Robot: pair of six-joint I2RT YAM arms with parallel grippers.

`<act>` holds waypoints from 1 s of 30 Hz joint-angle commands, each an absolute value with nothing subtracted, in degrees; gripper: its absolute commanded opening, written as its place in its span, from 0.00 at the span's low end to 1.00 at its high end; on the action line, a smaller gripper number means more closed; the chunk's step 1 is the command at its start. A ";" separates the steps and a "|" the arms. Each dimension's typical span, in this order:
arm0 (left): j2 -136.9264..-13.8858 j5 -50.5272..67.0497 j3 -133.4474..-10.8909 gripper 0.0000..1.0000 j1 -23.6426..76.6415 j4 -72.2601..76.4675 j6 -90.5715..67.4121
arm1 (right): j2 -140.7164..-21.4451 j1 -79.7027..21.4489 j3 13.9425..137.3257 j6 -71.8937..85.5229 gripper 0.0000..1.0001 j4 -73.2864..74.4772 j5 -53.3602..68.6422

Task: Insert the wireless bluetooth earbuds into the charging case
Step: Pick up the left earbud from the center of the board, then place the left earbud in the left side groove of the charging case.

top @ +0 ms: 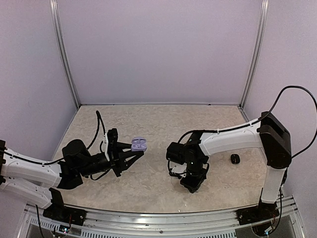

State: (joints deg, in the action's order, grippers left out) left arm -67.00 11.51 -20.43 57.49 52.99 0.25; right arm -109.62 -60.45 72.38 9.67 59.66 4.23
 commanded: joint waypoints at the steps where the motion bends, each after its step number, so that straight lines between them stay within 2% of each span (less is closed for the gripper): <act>1: -66.71 10.98 -19.06 0.00 56.46 56.97 0.21 | -106.43 -61.13 74.60 9.65 0.14 57.31 3.44; 12: -67.30 11.43 -16.79 0.00 55.50 63.90 0.90 | -89.16 -60.91 79.01 5.13 0.12 38.70 -2.26; 20: -67.11 14.92 -16.81 0.00 55.87 66.63 3.42 | -74.47 -61.78 71.51 -2.88 0.15 18.85 10.52; 30: -66.86 15.35 -17.94 0.00 58.71 66.31 8.41 | -73.18 -67.93 68.59 -7.01 0.15 5.78 18.39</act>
State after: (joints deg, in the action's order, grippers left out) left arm -67.13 14.28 -17.26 57.45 64.75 5.04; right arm -72.71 -66.08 70.02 -4.58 13.30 13.41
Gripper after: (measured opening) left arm 0.218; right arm 0.150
